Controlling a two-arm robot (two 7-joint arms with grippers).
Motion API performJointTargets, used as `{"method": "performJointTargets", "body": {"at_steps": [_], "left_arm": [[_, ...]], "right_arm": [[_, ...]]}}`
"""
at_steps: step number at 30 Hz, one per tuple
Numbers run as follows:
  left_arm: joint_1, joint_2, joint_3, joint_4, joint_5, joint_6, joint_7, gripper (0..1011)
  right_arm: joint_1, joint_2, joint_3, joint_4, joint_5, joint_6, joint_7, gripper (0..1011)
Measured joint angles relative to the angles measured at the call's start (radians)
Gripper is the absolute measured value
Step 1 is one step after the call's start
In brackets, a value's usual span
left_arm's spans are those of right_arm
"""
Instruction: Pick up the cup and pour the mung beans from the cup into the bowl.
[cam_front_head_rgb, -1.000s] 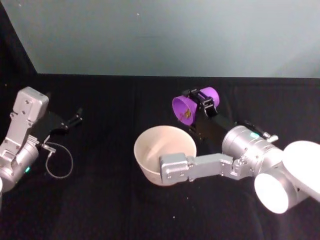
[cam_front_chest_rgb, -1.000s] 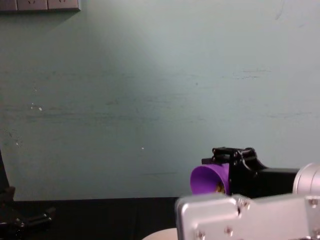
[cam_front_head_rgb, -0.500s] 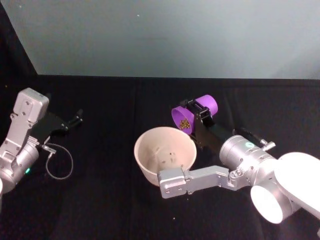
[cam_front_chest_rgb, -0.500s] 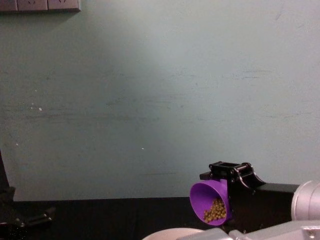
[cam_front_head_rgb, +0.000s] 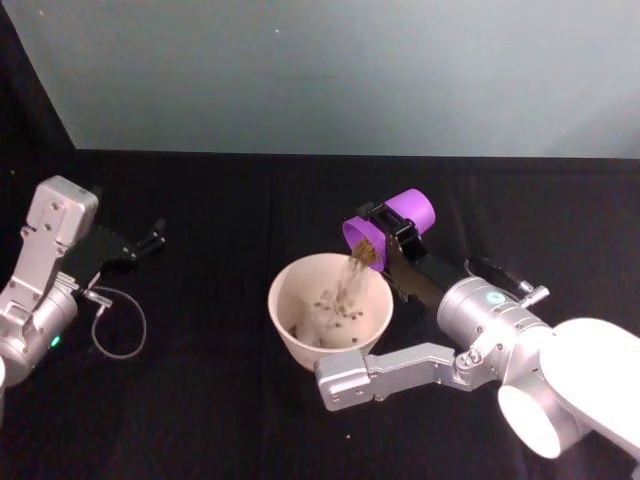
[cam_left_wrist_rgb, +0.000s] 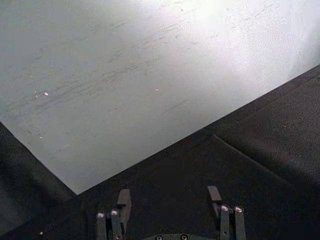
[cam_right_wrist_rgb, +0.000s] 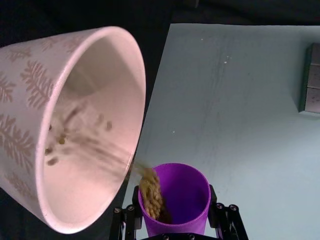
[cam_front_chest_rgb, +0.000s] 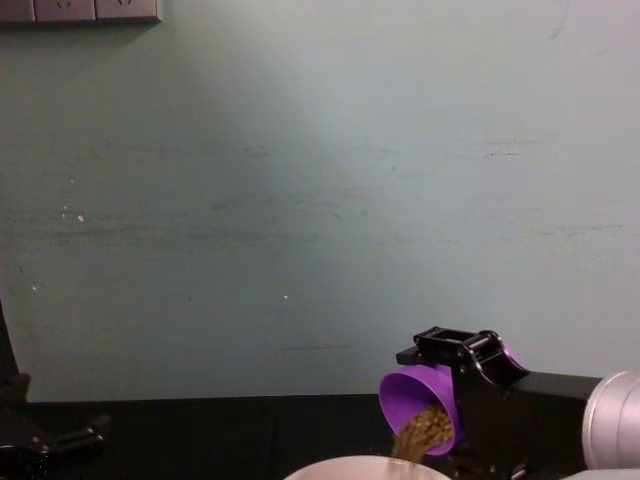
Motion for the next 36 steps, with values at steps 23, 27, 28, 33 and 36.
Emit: {"method": "performJointTargets", "body": {"at_steps": [23, 27, 28, 33, 36], "left_arm": [[0.000, 0.000, 0.000, 0.000, 0.000, 0.000, 0.000, 1000], [0.000, 0.000, 0.000, 0.000, 0.000, 0.000, 0.000, 1000], [0.000, 0.000, 0.000, 0.000, 0.000, 0.000, 0.000, 1000], [0.000, 0.000, 0.000, 0.000, 0.000, 0.000, 0.000, 1000], [0.000, 0.000, 0.000, 0.000, 0.000, 0.000, 0.000, 1000]], "right_arm": [[-0.004, 0.005, -0.026, 0.009, -0.222, 0.014, -0.038, 726], [-0.001, 0.008, -0.033, 0.012, -0.266, 0.012, -0.051, 726], [0.001, 0.010, -0.036, 0.012, -0.286, 0.012, -0.056, 726], [0.004, 0.020, -0.046, 0.011, -0.349, 0.013, -0.073, 726], [0.004, 0.024, -0.051, 0.011, -0.384, 0.015, -0.079, 726]]}}
